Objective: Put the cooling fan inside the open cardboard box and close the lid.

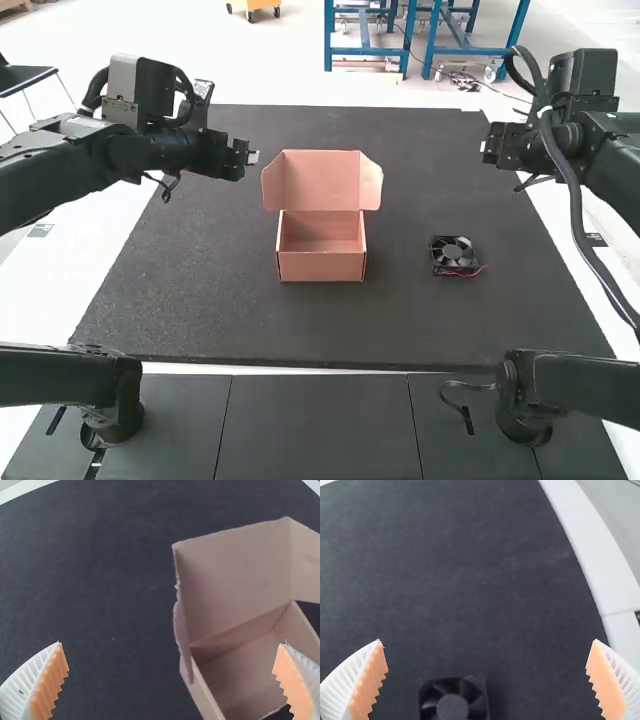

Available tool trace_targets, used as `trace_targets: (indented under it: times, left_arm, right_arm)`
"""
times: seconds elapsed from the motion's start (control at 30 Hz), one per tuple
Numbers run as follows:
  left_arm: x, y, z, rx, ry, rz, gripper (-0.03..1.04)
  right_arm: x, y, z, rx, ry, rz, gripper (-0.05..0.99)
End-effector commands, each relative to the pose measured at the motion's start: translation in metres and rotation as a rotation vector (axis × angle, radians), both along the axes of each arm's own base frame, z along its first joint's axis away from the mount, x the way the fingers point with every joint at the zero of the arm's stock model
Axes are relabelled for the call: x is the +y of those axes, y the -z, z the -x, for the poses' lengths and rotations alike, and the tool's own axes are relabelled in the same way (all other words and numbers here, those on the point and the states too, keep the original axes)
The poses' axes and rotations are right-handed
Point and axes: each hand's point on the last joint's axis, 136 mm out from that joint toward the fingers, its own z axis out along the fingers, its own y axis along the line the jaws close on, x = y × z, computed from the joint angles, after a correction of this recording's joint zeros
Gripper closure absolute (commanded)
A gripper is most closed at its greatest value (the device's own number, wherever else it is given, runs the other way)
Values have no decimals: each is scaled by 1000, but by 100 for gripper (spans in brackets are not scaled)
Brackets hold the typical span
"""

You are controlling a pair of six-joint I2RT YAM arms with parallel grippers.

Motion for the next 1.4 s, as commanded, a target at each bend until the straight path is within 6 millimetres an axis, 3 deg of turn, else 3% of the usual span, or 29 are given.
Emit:
trace_targets:
  times: [0.0,0.1,0.4,0.57,0.9,1.37]
  left_arm:
    - [-14,-3,15,28,60,-11,4]
    - [-13,-4,29,66,72,-20,4]
    - [-6,-10,43,87,67,-29,4]
    - [-4,-13,48,77,69,-25,4]
    - [-4,-14,47,71,70,-24,4]
    - [-6,-14,47,69,75,-17,4]
  right_arm:
    - [-10,3,-4,24,47,-14,3]
    - [-15,13,-6,71,47,-6,3]
    - [-55,89,3,303,27,25,3]
    - [-55,122,11,403,-26,50,3]
    - [-39,160,12,512,-103,48,3]
    - [-40,190,-20,546,-85,-8,3]
